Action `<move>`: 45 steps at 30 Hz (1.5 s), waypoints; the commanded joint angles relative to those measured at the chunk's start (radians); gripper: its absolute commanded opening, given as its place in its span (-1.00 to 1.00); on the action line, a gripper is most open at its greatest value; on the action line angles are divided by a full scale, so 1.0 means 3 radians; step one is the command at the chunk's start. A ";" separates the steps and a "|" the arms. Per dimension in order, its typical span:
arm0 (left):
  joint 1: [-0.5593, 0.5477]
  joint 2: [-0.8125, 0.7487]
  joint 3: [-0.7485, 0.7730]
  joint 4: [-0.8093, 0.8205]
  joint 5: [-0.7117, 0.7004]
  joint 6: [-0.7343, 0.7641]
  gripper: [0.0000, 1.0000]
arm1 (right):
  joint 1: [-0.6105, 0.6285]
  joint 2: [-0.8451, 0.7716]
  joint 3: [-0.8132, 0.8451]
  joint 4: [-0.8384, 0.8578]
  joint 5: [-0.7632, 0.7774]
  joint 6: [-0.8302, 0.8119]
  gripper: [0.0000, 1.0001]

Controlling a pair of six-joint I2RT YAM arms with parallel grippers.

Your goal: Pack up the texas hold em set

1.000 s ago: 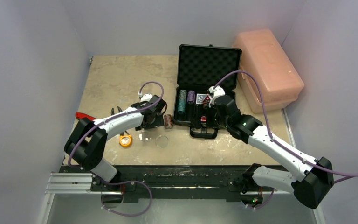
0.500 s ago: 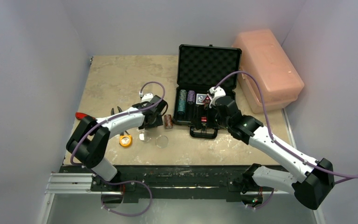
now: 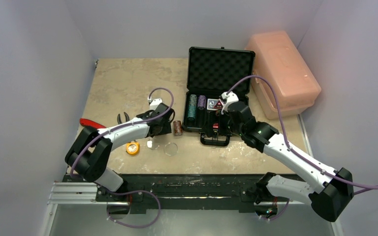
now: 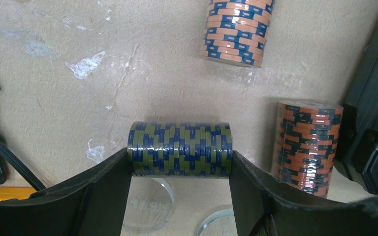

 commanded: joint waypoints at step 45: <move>-0.0059 -0.2194 0.0148 0.0365 0.2057 0.2913 -1.00 | 0.0008 -0.0116 0.0428 0.0302 -0.0545 0.0191 0.98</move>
